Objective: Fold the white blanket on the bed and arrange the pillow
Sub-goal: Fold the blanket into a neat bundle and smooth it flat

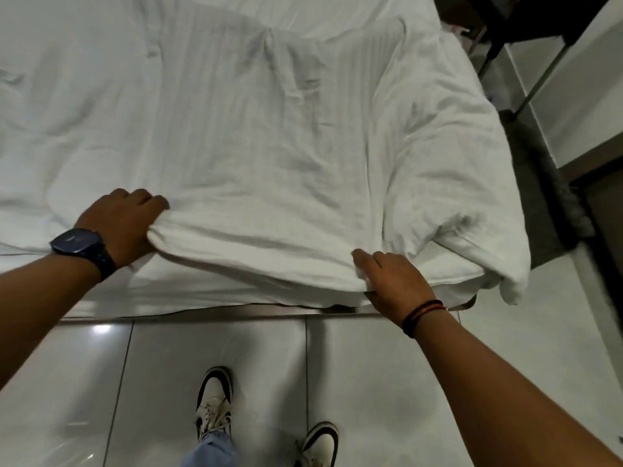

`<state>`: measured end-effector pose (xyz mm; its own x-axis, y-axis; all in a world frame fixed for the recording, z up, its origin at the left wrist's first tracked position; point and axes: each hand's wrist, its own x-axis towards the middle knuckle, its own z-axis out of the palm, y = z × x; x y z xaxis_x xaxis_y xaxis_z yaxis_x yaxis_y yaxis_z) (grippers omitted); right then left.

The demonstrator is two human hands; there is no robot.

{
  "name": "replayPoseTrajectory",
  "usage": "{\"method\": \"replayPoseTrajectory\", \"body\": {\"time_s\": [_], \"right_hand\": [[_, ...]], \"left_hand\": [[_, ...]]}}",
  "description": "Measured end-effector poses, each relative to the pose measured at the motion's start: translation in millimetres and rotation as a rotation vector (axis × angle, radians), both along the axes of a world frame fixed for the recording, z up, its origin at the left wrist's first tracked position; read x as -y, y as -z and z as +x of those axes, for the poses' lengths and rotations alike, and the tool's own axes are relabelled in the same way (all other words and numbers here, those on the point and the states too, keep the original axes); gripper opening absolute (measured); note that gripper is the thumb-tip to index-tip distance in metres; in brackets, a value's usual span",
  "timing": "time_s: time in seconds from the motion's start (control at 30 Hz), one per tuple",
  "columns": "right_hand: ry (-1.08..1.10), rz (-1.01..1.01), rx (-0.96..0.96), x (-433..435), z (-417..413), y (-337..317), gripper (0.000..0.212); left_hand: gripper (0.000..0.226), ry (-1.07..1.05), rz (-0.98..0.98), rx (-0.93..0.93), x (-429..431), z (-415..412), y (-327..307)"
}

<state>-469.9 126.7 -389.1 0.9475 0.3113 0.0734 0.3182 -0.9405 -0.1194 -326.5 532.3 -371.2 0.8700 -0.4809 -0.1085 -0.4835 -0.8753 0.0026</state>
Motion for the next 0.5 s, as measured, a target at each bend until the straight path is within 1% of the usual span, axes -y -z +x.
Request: {"method": "replayPoseTrajectory", "body": {"time_s": [0.07, 0.1, 0.13, 0.2, 0.23, 0.27, 0.33, 0.37, 0.4, 0.43, 0.5], "right_hand": [[-0.004, 0.038, -0.004, 18, -8, -6, 0.047], [0.065, 0.052, 0.034, 28, -11, -8, 0.049], [0.187, 0.062, 0.085, 39, -12, -9, 0.052], [0.506, 0.036, 0.142, 64, -11, -10, 0.056], [0.647, -0.005, 0.117, 77, -9, -10, 0.060], [0.755, -0.054, 0.048, 89, -7, -10, 0.064], [0.887, -0.107, -0.155, 108, 0, -10, 0.070], [0.907, -0.120, -0.232, 115, 3, -9, 0.069], [0.895, -0.144, -0.273, 121, 6, -8, 0.064], [0.865, -0.176, -0.274, 125, 8, -8, 0.054], [0.831, -0.187, -0.175, 133, 7, -10, 0.035]], "left_hand": [[0.079, 0.084, -0.019, -0.025, 10, 2, -3], [0.088, 0.166, -0.017, -0.028, 18, 0, -4], [0.096, 0.255, -0.006, -0.030, 29, -3, -4], [0.110, 0.382, -0.005, -0.035, 56, -10, -6], [0.114, 0.423, -0.027, -0.034, 73, -13, -5], [0.115, 0.457, -0.048, -0.028, 92, -17, -4], [0.106, 0.496, -0.045, 0.002, 131, -23, 0], [0.097, 0.490, -0.020, 0.007, 148, -26, 3], [0.086, 0.467, 0.011, -0.011, 162, -28, 6], [0.075, 0.432, 0.030, -0.049, 172, -28, 8], [0.055, 0.345, -0.013, -0.155, 174, -26, 11]]}}
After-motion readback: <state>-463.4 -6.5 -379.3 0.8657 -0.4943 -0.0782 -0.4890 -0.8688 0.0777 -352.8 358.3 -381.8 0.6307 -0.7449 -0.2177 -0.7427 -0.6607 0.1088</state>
